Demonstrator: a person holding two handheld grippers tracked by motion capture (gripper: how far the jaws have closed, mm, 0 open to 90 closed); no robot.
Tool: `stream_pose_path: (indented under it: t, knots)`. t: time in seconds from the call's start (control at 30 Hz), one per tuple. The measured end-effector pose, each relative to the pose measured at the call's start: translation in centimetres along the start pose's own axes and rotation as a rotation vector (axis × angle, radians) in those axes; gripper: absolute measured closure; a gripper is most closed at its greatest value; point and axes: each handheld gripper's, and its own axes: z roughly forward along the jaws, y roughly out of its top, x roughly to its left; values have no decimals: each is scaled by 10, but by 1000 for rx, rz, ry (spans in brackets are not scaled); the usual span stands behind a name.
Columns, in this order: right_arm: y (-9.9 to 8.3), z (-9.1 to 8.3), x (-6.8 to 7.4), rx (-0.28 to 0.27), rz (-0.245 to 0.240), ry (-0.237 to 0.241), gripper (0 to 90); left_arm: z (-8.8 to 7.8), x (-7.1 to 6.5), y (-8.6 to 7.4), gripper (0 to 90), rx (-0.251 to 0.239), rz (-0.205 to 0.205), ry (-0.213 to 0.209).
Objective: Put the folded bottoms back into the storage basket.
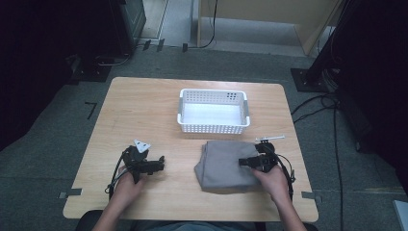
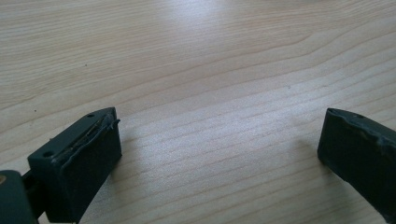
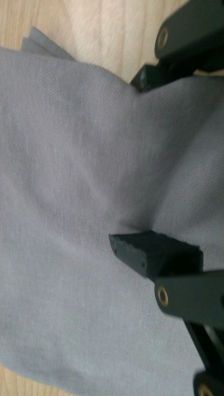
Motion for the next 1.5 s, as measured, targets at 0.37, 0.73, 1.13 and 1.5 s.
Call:
stream_pose_path:
  t: [0.37, 0.73, 1.13, 1.5]
  knots:
    - [5, 6, 4, 33, -79, 36, 767, 0, 0, 0, 0, 0, 0, 0]
    - [24, -10, 18, 34, -158, 38, 795, 0, 0, 0, 0, 1, 0, 0]
    - [51, -28, 50, 14, -267, 61, 799, 0, 0, 0, 0, 1, 0, 0]
    - [75, -43, 83, 18, -363, 77, 803, 0, 0, 0, 0, 0, 0, 1]
